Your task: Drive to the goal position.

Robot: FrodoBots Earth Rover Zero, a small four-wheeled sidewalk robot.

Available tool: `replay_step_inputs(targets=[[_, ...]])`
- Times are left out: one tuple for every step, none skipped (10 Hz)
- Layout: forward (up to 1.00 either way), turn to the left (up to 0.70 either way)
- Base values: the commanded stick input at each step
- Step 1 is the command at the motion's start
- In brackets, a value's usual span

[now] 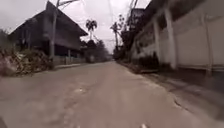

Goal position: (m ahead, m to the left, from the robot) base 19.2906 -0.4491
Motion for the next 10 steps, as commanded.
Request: replay_step_inputs(targets=[[0.85,-0.01],[0.85,-0.14],[0.85,-0.25],[0.85,-0.3],[0.85,-0.24],[0.85,-0.14],[0.85,-0.04],[0.85,0.0],[0.85,0.0],[0.85,0.0]])
